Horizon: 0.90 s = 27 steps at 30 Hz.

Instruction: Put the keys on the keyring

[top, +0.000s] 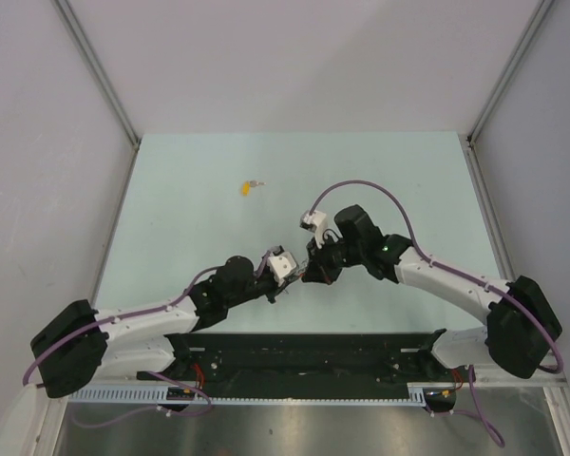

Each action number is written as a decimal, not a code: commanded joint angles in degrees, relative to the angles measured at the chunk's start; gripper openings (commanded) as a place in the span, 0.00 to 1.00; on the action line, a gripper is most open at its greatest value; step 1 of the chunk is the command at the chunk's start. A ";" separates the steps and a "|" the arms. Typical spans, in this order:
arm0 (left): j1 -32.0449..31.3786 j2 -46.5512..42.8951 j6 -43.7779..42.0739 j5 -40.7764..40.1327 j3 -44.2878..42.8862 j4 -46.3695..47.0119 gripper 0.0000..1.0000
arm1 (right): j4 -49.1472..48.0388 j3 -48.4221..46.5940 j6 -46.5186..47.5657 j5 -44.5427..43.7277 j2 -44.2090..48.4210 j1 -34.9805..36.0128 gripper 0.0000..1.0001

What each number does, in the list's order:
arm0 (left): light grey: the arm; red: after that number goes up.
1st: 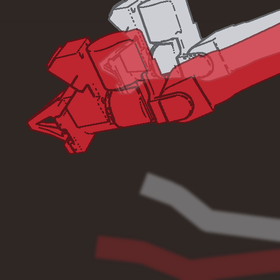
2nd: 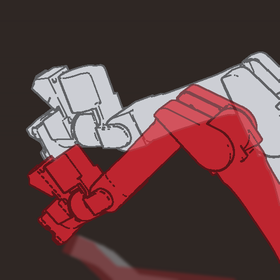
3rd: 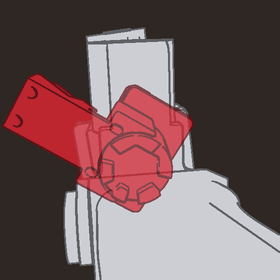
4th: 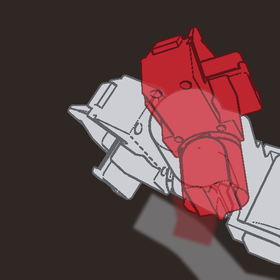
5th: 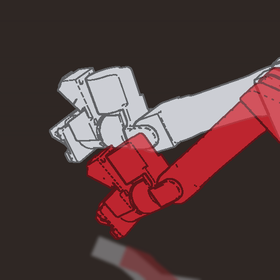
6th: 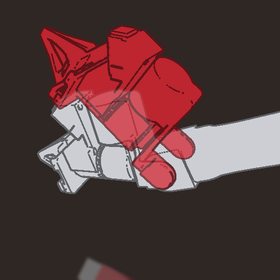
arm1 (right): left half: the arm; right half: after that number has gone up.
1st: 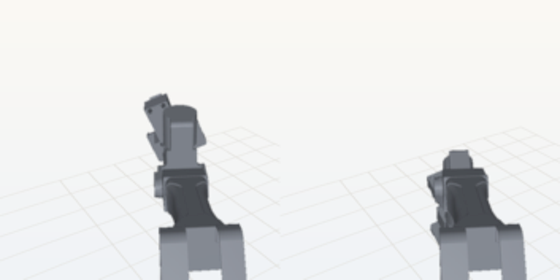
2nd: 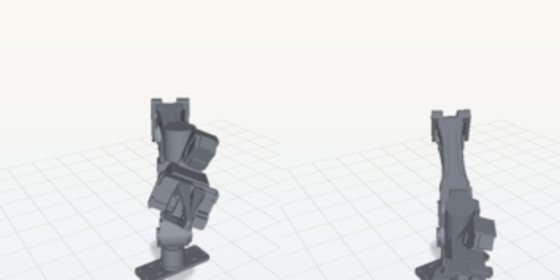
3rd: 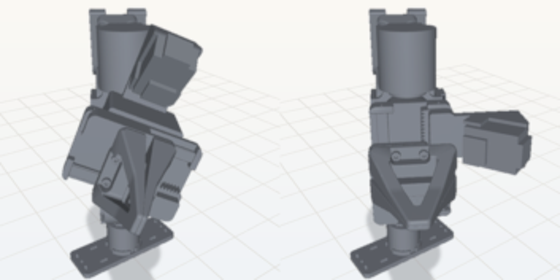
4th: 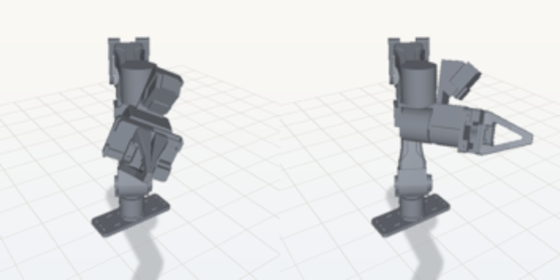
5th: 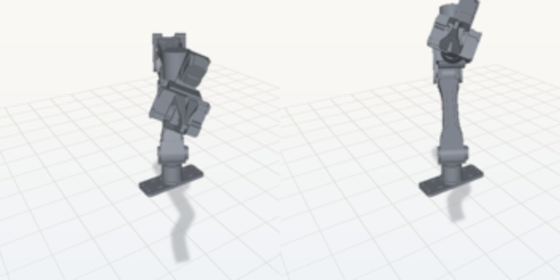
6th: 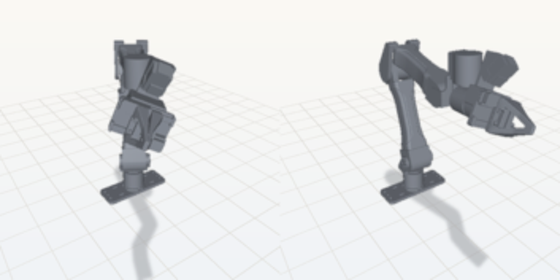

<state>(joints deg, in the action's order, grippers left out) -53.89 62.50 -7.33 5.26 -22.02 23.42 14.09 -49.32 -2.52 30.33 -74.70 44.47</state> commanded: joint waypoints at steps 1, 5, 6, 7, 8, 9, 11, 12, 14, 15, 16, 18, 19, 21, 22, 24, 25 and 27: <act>0.36 -0.19 -4.44 -5.17 -1.80 3.47 0.11 | 4.72 -3.06 -2.66 8.25 -3.08 0.36 0.00; -0.08 -1.85 -5.85 -4.99 0.22 5.49 0.10 | 5.51 -3.33 -3.54 6.77 -4.41 -0.26 0.00; -0.08 -2.12 -5.68 -5.08 0.66 6.02 0.08 | 5.43 -3.24 -3.45 6.50 -4.23 -0.26 0.04; -0.08 -2.64 -5.41 -5.17 1.19 6.28 0.06 | 5.08 -3.33 -3.54 6.41 -3.88 -0.35 0.12; -0.08 -2.65 -4.72 -5.17 1.10 6.29 0.03 | 4.38 -3.33 -3.45 6.41 -3.44 -0.35 0.27; -0.08 -2.65 -4.36 -5.17 1.02 6.20 0.02 | 3.94 -3.24 -3.28 6.32 -2.13 -0.26 0.31; -0.08 -2.47 -3.13 -7.09 0.84 6.11 0.00 | 2.80 -3.15 -2.84 5.45 -0.37 0.09 0.39; -0.08 -2.56 -2.60 -7.71 0.75 6.11 0.00 | 2.27 -2.80 -2.75 3.44 1.64 0.18 0.42; -0.08 -2.64 -1.03 -8.07 0.66 6.20 0.00 | -0.62 -0.79 -2.84 0.97 3.93 0.70 0.49; -0.08 -2.65 -0.23 -8.33 0.58 6.11 0.00 | -2.29 0.18 -3.01 -1.13 6.55 0.79 0.50; -0.08 -2.73 0.73 -8.42 0.31 6.02 0.00 | -4.40 1.84 -4.14 -2.02 8.06 0.80 0.50; -0.08 -2.91 3.72 -8.51 -0.04 5.76 0.01 | -13.44 7.90 -6.34 -4.73 11.22 0.71 0.51; -0.08 -3.00 4.86 -8.51 -0.30 5.59 0.00 | -17.47 9.58 -7.22 -5.53 13.85 0.71 0.50; -0.08 -3.17 8.63 -8.77 -0.48 5.50 0.00 | -24.87 13.96 -8.81 -8.42 15.80 1.49 0.50; -0.08 -3.26 9.70 -8.95 -0.57 5.50 0.01 | -26.72 15.03 -8.81 -9.40 16.94 1.93 0.50; -0.08 -3.17 12.77 -8.43 -0.74 5.50 0.00 | -31.47 17.66 -8.46 -11.85 17.39 3.60 0.50; -0.08 -3.00 14.26 -8.07 -0.92 5.67 0.00 | -33.23 18.72 -8.64 -12.65 17.39 4.22 0.50; -0.08 -3.00 15.59 -7.98 -0.92 5.93 0.00 | -39.03 20.57 -10.38 -14.41 17.74 4.66 0.50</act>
<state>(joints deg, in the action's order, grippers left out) -53.98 60.93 1.72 -2.42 -20.67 25.32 -9.52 -31.55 -10.09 21.93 -58.02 47.55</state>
